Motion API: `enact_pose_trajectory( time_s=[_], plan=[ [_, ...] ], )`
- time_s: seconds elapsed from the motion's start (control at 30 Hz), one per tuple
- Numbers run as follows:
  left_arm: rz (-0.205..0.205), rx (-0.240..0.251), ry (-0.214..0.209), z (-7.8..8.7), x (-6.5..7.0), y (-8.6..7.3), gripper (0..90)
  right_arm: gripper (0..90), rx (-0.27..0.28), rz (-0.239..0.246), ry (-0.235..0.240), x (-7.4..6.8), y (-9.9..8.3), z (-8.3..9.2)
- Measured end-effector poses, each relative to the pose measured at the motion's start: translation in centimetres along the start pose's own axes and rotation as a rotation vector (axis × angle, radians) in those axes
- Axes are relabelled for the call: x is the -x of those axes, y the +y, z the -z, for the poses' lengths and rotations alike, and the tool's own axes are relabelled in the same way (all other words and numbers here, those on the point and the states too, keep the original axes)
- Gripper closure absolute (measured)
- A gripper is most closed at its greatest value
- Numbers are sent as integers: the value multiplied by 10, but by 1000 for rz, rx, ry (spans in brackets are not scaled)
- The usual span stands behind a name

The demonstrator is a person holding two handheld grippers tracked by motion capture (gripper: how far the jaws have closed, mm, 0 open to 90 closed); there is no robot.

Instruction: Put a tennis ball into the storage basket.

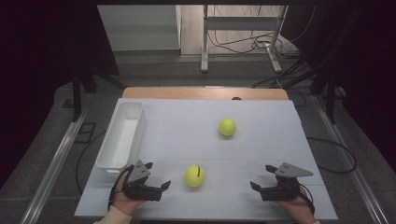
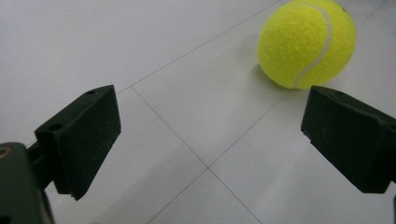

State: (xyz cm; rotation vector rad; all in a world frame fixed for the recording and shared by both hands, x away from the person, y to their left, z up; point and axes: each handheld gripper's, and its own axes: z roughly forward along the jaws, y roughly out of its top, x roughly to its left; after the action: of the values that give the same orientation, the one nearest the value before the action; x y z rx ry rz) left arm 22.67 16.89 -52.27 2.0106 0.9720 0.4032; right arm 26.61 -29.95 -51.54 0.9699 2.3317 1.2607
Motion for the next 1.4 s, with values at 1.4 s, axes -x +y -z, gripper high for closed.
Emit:
enact_pose_trajectory(
  time_s=[1.4],
  plan=[
    [-4,-7,-26,7,14,25,52,98,16,16,7,0,1,2]
  ],
)
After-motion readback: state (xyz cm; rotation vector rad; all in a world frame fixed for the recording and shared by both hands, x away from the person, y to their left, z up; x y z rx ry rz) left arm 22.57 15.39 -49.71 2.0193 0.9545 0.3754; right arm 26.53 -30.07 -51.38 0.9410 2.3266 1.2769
